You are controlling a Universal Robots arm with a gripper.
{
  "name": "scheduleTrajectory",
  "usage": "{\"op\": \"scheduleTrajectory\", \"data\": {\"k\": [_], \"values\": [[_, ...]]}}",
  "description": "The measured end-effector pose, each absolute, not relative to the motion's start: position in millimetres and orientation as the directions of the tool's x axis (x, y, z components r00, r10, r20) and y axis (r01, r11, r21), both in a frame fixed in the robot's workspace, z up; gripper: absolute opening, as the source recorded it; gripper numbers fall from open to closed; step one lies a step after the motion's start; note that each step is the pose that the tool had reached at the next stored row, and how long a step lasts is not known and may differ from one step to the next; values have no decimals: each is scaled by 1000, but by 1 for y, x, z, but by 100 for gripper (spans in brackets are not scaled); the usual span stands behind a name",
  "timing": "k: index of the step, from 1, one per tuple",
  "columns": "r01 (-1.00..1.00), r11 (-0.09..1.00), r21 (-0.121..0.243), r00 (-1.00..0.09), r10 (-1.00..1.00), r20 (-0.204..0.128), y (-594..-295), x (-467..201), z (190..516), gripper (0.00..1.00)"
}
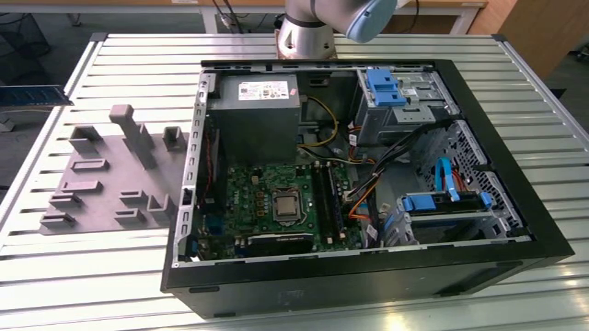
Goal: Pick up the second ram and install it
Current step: 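Pick up the second ram and move it above second insertion slot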
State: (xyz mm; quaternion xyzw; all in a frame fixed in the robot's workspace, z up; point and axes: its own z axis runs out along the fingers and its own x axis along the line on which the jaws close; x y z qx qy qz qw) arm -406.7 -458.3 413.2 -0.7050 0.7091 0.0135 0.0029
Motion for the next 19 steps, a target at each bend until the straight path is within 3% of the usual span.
{"op": "scheduleTrajectory", "data": {"k": [19], "values": [[-1000,6,15,-6,-1000,-23,-458,-393,413,14]]}}
